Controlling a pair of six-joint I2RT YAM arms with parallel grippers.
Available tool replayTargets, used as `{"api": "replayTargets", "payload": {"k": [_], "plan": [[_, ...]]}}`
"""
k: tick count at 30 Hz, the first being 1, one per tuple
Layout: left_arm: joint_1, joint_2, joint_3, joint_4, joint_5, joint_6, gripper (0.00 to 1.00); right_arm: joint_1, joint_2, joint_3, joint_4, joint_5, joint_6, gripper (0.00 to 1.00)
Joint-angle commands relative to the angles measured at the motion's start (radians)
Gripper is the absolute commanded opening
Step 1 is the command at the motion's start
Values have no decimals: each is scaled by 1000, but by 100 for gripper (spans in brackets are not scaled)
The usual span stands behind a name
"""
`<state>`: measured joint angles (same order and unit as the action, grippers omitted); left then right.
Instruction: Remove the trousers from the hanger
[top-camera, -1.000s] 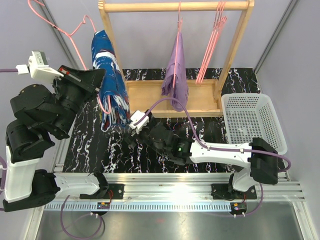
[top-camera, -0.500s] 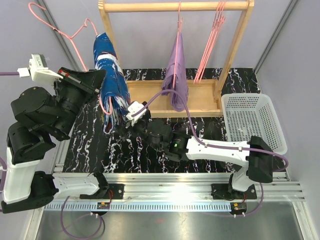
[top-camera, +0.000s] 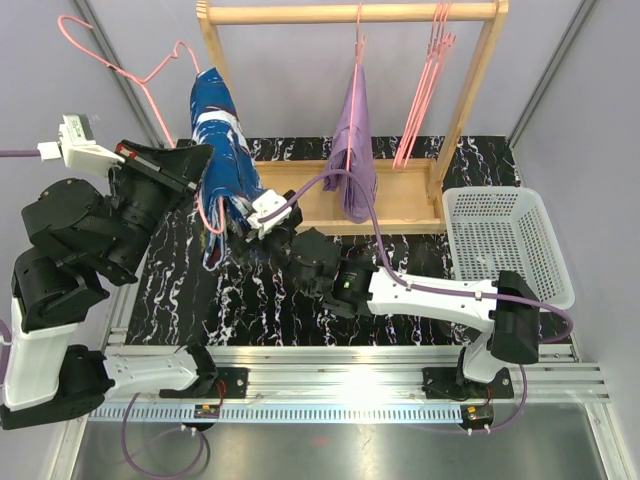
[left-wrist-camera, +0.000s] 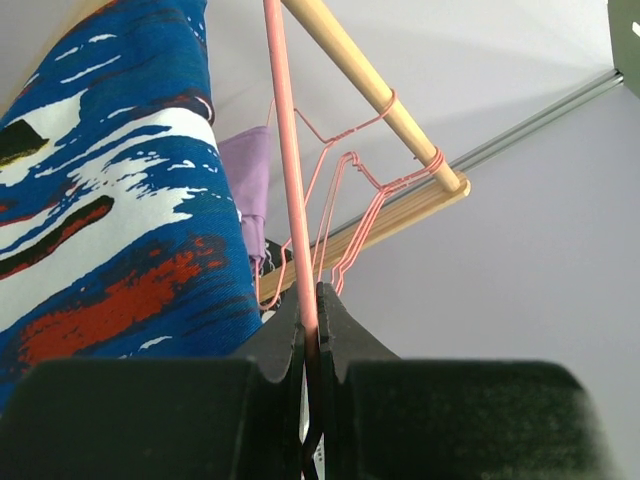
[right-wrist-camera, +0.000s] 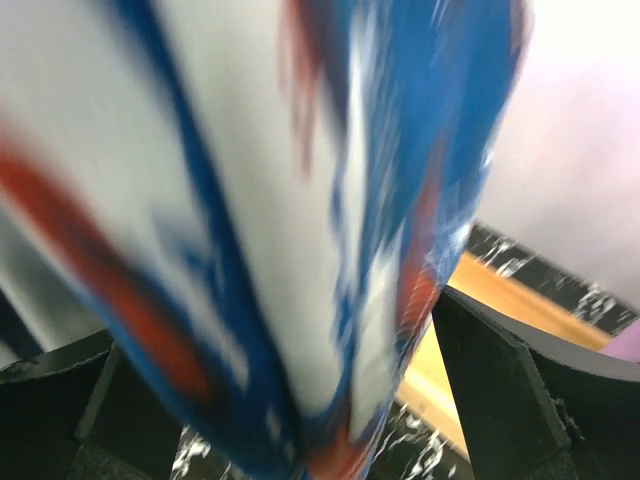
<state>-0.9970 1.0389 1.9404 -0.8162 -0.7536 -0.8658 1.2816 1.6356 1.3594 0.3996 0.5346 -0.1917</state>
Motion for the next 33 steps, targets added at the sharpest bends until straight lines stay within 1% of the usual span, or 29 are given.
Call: {"api": "replayTargets", "payload": {"k": [1, 3, 7, 10, 17, 19, 23, 27, 30, 32, 33], "plan": [[-6, -20, 9, 126, 14, -33, 0, -7, -25, 79, 79, 68, -98, 99], [-6, -13, 14, 109, 20, -1, 0, -7, -48, 81, 77, 71, -147, 99], [-5, 32, 81, -6, 51, 51, 0, -7, -91, 87, 59, 42, -193, 98], [-6, 42, 80, -27, 74, 79, 0, -7, -114, 96, 48, 16, -225, 96], [-5, 153, 225, -152, 129, 171, 0, -7, -117, 167, -53, -15, -350, 88], [-5, 159, 230, -169, 128, 183, 0, -7, -128, 168, -67, -16, -371, 85], [-6, 162, 219, -193, 109, 218, 0, -7, -161, 161, -79, 5, -422, 73], [-5, 185, 226, -228, 114, 254, 0, -7, -197, 142, -103, -18, -433, 68], [-5, 187, 204, -225, 140, 280, 0, -5, -229, 121, -120, -50, -423, 69], [-6, 184, 175, -186, 181, 297, 0, -7, -234, 124, -142, -62, -410, 72], [-6, 184, 169, -186, 181, 298, 0, -5, -232, 130, -142, -65, -410, 72]]}}
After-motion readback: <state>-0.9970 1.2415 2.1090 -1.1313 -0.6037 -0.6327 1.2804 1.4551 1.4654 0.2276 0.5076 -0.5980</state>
